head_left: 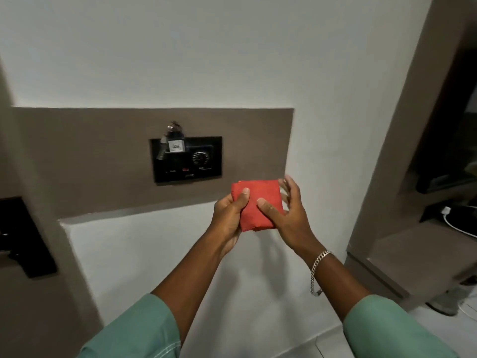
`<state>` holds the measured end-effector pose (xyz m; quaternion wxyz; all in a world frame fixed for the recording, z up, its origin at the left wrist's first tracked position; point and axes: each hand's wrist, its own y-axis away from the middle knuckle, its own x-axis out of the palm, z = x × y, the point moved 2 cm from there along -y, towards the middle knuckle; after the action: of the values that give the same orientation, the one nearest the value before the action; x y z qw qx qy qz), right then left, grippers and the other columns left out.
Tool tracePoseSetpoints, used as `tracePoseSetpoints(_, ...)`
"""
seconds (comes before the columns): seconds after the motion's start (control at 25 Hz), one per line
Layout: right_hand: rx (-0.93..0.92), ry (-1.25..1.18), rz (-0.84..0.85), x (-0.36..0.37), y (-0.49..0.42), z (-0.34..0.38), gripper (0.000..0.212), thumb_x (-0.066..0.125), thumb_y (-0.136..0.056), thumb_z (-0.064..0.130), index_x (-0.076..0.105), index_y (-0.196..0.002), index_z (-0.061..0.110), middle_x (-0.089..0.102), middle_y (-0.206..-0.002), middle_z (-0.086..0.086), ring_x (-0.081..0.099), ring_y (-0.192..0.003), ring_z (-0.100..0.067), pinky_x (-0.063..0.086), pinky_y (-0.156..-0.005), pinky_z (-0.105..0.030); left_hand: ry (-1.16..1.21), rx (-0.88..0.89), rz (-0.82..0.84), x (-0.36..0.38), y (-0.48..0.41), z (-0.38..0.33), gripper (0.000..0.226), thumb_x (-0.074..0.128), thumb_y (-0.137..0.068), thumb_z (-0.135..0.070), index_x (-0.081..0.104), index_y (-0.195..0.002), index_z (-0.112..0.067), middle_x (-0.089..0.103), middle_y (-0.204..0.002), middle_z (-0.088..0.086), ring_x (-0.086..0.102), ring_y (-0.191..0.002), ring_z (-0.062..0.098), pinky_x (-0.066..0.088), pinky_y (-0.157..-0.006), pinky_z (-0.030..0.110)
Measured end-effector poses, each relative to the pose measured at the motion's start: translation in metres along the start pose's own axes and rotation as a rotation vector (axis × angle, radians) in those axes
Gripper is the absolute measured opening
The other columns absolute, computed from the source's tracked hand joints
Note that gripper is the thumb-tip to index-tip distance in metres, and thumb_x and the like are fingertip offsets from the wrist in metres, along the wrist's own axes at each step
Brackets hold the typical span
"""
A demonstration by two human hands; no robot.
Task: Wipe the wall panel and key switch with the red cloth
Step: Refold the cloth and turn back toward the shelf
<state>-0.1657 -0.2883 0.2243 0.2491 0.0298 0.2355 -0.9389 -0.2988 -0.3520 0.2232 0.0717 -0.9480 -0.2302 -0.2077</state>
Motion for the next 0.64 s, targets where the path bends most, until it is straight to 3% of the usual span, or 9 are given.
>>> tracePoseSetpoints(0.08,0.197,-0.093,-0.004,-0.052,-0.006,-0.037,0.056,0.079,-0.081,0.032,0.055,-0.130,0.021,0.067,-0.131,-0.007,0.072,-0.107,-0.015,0.060,-0.095,-0.036,-0.034,-0.029,0.000,0.043,-0.019,0.037,0.034,0.063,-0.093,-0.028,0.064,-0.117,-0.005,0.071,-0.114,0.019,0.072,-0.100,0.031,0.059,-0.086,0.047)
tracePoseSetpoints(0.16,0.310,-0.073,-0.043,-0.103,-0.012,-0.072,0.039,0.080,-0.081,0.026,0.066,-0.116,0.015,0.076,-0.113,-0.012,0.076,-0.098,-0.024,0.062,-0.092,-0.043,-0.075,-0.102,-0.008,0.082,-0.039,0.079,0.036,0.066,-0.091,-0.029,0.064,-0.117,-0.006,0.072,-0.114,0.018,0.071,-0.101,0.035,0.058,-0.088,0.052)
tracePoseSetpoints(0.28,0.422,-0.003,-0.141,-0.181,-0.018,-0.133,0.039,0.081,-0.080,0.018,0.066,-0.113,0.005,0.076,-0.107,-0.014,0.075,-0.095,-0.028,0.062,-0.087,-0.041,-0.123,-0.231,0.025,0.147,-0.070,0.159,0.035,0.070,-0.088,-0.018,0.064,-0.120,-0.004,0.071,-0.117,0.020,0.070,-0.104,0.038,0.055,-0.094,0.058)
tracePoseSetpoints(0.4,0.514,0.119,-0.152,-0.260,-0.021,-0.195,0.031,0.074,-0.085,0.009,0.065,-0.111,-0.005,0.072,-0.093,-0.012,0.070,-0.074,-0.017,0.059,-0.068,-0.028,-0.208,-0.348,0.048,0.202,-0.091,0.241,0.047,0.072,-0.082,-0.001,0.057,-0.126,-0.005,0.067,-0.123,0.020,0.067,-0.108,0.037,0.054,-0.096,0.056)
tracePoseSetpoints(0.44,0.540,0.178,-0.131,-0.286,-0.021,-0.215,0.026,0.072,-0.087,0.009,0.066,-0.108,-0.006,0.070,-0.090,-0.012,0.067,-0.073,-0.018,0.057,-0.069,-0.029,-0.242,-0.370,0.036,0.217,-0.098,0.268,0.051,0.073,-0.079,0.000,0.055,-0.127,-0.007,0.066,-0.124,0.019,0.066,-0.109,0.036,0.055,-0.095,0.055)
tracePoseSetpoints(0.52,0.594,0.273,-0.067,-0.328,-0.020,-0.252,0.010,0.069,-0.090,0.010,0.068,-0.092,0.001,0.068,-0.082,-0.009,0.062,-0.072,-0.018,0.054,-0.069,-0.026,-0.362,-0.386,0.017,0.245,-0.110,0.318,0.061,0.079,-0.075,-0.007,0.053,-0.131,-0.008,0.064,-0.126,0.014,0.065,-0.109,0.032,0.057,-0.093,0.049)
tracePoseSetpoints(0.6,0.640,0.338,-0.051,-0.359,-0.017,-0.286,0.012,0.068,-0.091,0.012,0.064,-0.079,0.013,0.065,-0.073,0.000,0.061,-0.062,-0.007,0.049,-0.059,-0.014,-0.425,-0.415,0.001,0.264,-0.121,0.360,0.068,0.081,-0.073,-0.011,0.052,-0.135,-0.008,0.064,-0.127,0.012,0.064,-0.111,0.030,0.057,-0.094,0.047)
tracePoseSetpoints(0.64,0.667,0.358,-0.079,-0.373,-0.015,-0.302,0.012,0.068,-0.091,0.013,0.063,-0.080,0.012,0.064,-0.074,-0.001,0.061,-0.061,-0.007,0.050,-0.060,-0.017,-0.382,-0.449,0.023,0.273,-0.127,0.381,0.069,0.080,-0.074,-0.008,0.051,-0.137,-0.007,0.064,-0.128,0.014,0.065,-0.111,0.031,0.056,-0.096,0.048)
